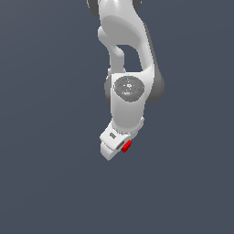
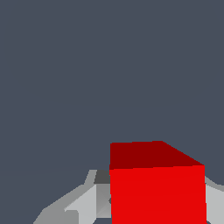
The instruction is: Pick up the red cube and move it to a goal position.
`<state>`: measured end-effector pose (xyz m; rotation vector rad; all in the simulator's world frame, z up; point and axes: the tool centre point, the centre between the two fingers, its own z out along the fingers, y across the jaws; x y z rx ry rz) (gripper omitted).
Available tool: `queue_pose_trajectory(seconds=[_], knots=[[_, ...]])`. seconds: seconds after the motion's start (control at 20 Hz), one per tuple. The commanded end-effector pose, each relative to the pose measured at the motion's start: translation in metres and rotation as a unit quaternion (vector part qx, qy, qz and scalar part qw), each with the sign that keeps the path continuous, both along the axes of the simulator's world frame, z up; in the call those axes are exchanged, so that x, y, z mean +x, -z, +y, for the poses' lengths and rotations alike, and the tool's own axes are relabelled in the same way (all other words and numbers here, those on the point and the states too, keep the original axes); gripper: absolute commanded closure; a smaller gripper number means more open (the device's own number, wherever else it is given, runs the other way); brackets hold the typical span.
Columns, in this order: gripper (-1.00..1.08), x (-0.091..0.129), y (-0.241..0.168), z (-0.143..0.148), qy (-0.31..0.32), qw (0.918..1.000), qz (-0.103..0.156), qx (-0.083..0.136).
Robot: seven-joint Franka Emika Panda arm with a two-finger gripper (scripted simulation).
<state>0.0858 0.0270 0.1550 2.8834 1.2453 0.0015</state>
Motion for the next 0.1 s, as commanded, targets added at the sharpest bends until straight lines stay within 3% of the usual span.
queue_pose_trajectory(seconds=[0.0,0.05], knots=[[1.08,-0.0003,-0.0053,0.0028,0.001,1.0,0.001,0.0],[1.08,-0.0003,-0.0056,0.003,0.001,1.0,0.001,0.0]])
